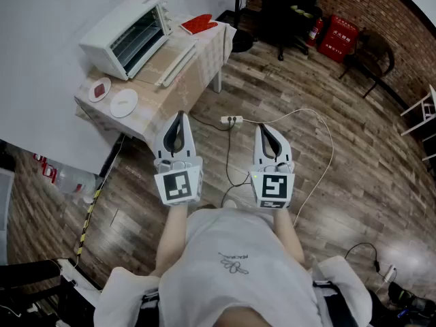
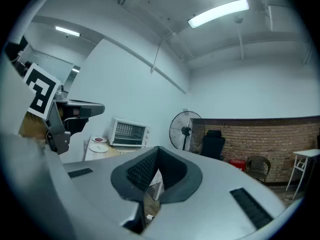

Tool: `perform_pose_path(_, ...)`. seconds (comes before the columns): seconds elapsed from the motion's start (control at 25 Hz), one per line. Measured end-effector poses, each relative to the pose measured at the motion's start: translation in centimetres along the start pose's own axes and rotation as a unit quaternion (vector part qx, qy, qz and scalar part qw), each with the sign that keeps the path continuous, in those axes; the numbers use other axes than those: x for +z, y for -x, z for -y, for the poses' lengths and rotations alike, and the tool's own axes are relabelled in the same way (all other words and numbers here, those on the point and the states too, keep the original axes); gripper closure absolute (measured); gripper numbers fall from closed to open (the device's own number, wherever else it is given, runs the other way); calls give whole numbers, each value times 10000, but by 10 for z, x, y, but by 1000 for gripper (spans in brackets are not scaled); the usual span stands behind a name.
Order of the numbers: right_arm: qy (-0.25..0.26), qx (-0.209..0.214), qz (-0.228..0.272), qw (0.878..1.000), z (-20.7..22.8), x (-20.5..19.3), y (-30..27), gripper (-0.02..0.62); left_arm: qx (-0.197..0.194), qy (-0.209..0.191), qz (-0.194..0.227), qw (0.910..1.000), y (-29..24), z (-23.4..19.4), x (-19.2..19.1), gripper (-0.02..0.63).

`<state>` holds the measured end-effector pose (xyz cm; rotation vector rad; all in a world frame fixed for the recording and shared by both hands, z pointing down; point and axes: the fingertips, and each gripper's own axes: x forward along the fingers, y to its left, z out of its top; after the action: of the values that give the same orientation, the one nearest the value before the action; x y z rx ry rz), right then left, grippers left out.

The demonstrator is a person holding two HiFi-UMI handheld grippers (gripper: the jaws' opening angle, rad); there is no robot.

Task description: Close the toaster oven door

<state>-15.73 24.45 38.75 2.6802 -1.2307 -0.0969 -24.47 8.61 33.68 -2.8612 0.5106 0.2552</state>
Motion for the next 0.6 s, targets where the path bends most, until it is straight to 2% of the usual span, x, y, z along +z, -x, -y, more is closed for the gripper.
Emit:
perform_pose_path(0.16, 67, 94, 32, 9999, -1, -1, 0, 586, 98, 317, -9, 9994, 2, 1, 5, 592)
perform_pose_path(0.6, -106, 209, -97, 9997, 0, -12, -2, 586, 160, 207, -82, 9996, 3, -3, -3, 591)
